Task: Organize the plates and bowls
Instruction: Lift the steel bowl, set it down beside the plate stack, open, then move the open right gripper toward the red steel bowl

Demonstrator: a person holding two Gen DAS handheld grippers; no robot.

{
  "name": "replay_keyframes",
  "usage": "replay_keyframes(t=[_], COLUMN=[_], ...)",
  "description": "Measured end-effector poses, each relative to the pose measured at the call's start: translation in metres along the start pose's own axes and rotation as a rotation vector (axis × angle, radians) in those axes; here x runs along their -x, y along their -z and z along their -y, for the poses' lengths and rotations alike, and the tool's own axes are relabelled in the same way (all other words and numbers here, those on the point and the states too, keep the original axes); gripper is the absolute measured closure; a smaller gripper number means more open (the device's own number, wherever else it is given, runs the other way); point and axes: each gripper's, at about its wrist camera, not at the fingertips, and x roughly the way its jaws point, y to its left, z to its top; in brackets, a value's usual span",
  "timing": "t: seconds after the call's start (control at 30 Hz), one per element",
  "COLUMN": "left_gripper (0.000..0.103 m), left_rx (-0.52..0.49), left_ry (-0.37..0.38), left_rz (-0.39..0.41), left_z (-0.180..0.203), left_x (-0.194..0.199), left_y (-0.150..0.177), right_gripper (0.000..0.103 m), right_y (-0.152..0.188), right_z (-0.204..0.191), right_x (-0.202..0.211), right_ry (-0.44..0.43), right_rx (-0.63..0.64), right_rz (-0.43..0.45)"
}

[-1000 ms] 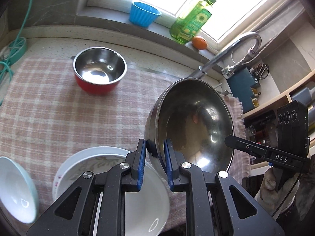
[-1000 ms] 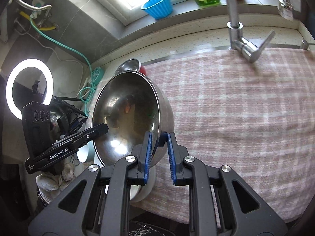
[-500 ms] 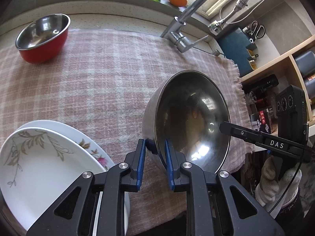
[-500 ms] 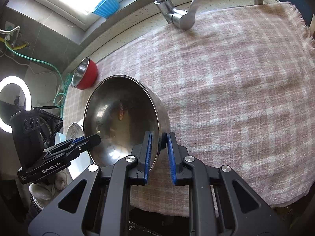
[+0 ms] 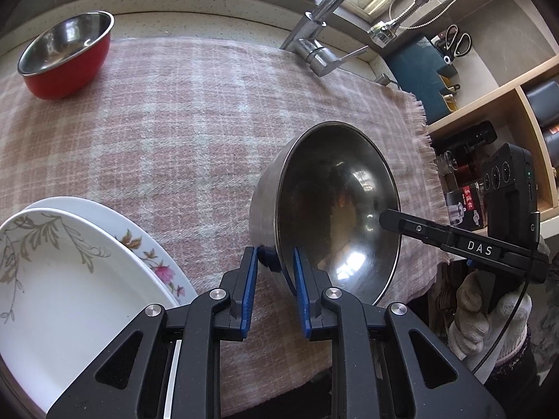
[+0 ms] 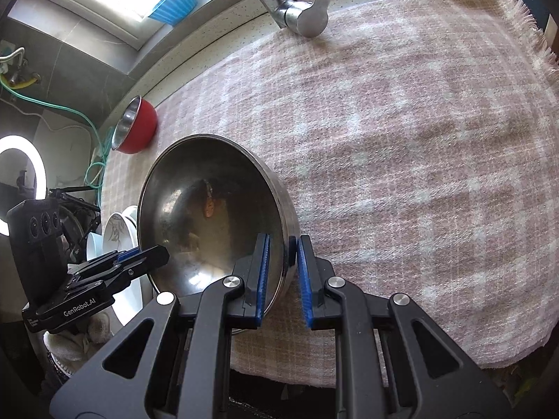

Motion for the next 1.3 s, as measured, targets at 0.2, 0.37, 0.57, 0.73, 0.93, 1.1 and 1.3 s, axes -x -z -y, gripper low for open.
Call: replay_keyframes(t=[0.2, 0.37, 0.57, 0.73, 0.93, 1.1, 1.3], left_gripper=[0.084, 0.084, 0.084, 0.084, 0.066, 0.060, 0.060], left_rx=[0.005, 0.013, 0.021, 0.035, 0.075, 0.123, 0.175], left_ry=[-0.013, -0.016, -0.013, -0.014, -0.031, -0.059, -0.099], left_rz=[0.012, 0.029, 0.060, 0.094, 0.141, 0.191, 0.255], left_z=[-0.003, -0.009, -0.015, -0.027, -0.054, -0.083, -0.122], left_x=[0.002, 0.009, 0.024, 0.043, 0.068, 0.091, 0.118], left_y=[-0.002, -0.003, -0.004, -0.008, -0.020, -0.031, -0.050], right_gripper=[0.086, 0.086, 0.071, 0.059, 0.044, 0.040, 0.034], right_y=[-0.004, -0.007, -0.013, -0.022, -0.033, -0.043, -0.061], right_z=[-0.003, -0.008, -0.010, -0.026, -0.068, -0.112, -0.160], right_x=[-0.005, -0.006, 0.003, 0.017, 0.026, 0.024, 0.011], right_ry=[0.004, 0.027, 0.039, 0.026, -0.032, -0.084, -0.128], right_rx=[0.004, 0.025, 0.030, 0.055, 0.112, 0.177, 0.219], right_rz=[0.000, 0.004, 0.035, 0.092, 0.132, 0.137, 0.138])
